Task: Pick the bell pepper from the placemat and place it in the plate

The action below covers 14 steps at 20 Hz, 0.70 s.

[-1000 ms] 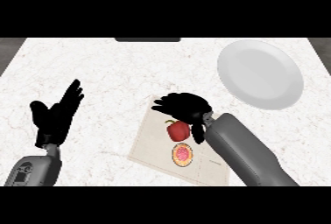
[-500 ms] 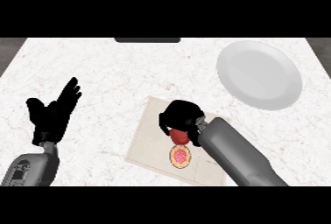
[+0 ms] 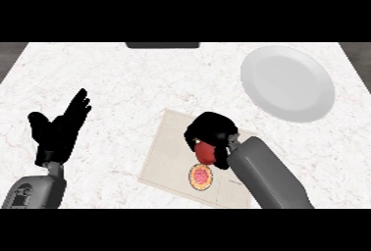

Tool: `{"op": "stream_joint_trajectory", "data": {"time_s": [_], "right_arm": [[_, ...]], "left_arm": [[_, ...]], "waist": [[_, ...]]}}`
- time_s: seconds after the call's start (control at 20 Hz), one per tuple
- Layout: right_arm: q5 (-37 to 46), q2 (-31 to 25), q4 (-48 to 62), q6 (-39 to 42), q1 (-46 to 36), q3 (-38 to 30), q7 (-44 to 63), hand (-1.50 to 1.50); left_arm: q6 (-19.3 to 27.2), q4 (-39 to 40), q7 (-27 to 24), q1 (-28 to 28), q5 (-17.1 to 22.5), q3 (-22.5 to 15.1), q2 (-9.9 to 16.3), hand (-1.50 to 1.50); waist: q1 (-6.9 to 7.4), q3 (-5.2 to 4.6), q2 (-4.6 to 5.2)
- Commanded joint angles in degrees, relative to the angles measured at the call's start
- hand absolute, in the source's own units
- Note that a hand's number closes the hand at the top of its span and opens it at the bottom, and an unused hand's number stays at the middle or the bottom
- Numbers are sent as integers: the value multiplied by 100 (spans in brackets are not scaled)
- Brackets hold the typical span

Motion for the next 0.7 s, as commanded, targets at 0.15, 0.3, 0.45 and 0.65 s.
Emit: {"op": "stream_joint_trajectory", "data": {"time_s": [0.15,0.3,0.45,0.65], "right_arm": [[-178,205,-1104,-593,780,-645,1120,150],[-77,152,-1607,-1384,808,-796,1219,150],[90,280,-2430,-2083,958,-886,1474,150],[339,253,-3168,-2539,880,-1206,1980,150]], "left_arm": [[148,33,-178,49,-133,3,-122,0],[45,-249,-179,395,-69,-6,-74,0],[9,-153,56,116,22,160,83,0],[130,37,-131,44,-164,-25,-143,0]], "waist": [[-41,33,37],[2,37,18],[-110,38,-14],[-102,33,26]]}}
